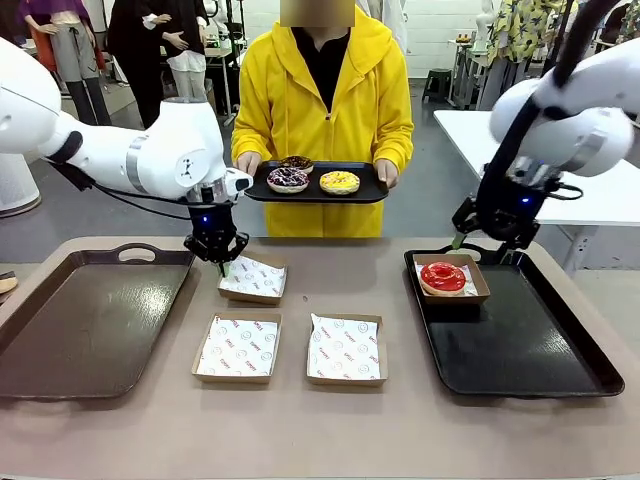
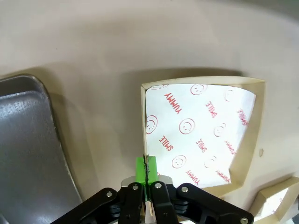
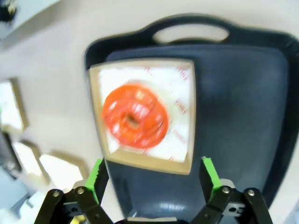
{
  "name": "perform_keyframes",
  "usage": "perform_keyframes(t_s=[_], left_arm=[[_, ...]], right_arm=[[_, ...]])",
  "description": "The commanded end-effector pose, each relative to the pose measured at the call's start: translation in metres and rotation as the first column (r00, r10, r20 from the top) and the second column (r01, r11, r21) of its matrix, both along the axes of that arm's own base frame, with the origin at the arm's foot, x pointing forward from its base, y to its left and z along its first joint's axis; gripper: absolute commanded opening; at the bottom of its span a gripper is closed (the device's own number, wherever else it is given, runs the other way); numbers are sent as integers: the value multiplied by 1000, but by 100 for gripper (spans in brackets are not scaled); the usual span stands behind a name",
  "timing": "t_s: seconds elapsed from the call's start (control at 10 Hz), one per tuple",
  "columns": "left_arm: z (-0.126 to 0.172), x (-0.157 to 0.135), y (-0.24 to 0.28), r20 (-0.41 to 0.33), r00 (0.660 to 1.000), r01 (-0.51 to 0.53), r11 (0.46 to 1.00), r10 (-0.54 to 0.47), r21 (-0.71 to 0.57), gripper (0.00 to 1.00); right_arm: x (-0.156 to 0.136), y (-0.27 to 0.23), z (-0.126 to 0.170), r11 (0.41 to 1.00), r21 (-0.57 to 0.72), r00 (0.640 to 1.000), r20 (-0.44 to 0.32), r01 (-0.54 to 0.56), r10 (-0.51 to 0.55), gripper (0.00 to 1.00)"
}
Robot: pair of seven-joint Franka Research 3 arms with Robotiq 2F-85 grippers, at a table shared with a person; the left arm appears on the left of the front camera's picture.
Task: Individually package the donuts and arrange them on the tray.
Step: Place the picked Paper togo box on the Handle tray while simultaneously picking up another Paper togo box from the table with the other hand.
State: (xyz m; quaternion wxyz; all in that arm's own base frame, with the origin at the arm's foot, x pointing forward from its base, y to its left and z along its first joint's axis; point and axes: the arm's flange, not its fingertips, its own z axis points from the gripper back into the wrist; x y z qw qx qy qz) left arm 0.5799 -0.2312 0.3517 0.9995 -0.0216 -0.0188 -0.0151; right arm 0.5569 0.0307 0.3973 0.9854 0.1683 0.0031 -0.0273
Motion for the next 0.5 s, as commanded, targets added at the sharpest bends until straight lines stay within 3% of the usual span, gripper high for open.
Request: perform_keyframes(t_s=[0.0, 0.2, 0.4], left_arm=[[49, -7, 0, 10, 1000, -7, 1000, 7, -11, 0], [104, -10, -3, 82, 997, -16, 1000, 16, -1, 0], [141, -9, -4, 111, 993, -28, 999, 31, -27, 0]], right_arm=[[-65, -51, 25, 966, 243, 996, 28, -86, 82, 100], [-109, -113, 38, 887, 450, 991, 126, -103, 51, 100], [-137, -169, 29, 804, 589, 985, 172, -85, -22, 100]])
